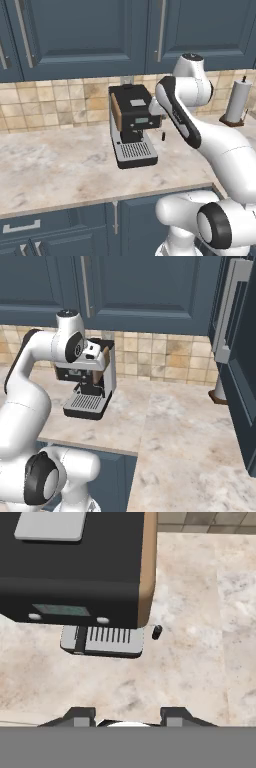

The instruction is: Get the candle and the liquor from the cabinet and move them to the dining counter.

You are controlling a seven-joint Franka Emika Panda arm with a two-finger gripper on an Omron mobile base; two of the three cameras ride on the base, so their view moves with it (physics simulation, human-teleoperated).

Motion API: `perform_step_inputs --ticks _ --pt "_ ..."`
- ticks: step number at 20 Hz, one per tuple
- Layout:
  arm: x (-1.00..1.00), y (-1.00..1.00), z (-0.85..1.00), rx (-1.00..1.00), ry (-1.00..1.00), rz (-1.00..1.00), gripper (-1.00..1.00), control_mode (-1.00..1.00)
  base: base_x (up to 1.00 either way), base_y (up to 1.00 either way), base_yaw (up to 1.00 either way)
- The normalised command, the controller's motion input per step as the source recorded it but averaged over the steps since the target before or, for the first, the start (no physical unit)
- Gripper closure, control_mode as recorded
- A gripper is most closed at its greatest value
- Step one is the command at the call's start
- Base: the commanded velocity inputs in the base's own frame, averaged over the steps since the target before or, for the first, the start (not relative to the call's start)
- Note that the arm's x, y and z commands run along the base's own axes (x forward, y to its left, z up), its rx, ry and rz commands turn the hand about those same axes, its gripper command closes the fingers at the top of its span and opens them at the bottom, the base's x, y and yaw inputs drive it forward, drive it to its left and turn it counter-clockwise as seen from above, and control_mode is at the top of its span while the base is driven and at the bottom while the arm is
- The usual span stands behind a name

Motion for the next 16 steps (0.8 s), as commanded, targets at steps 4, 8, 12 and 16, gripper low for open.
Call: perform_step_inputs --ticks 4,8,12,16 --pt "-0.26 0.0 0.0 0.0 -0.04 0.0 -1.0 -1.0 0.0 0.0 0.0" --pt "-0.59 0.02 0.0 -0.02 -0.27 0.0 -1.0 -1.0 0.0 0.0 0.0" --pt "-0.53 0.17 0.0 -0.04 -0.43 0.02 -1.0 -1.0 0.0 0.0 0.0" --pt "-0.48 0.09 0.13 -0.03 -0.47 0.04 -1.0 -1.0 0.0 0.0 0.0"
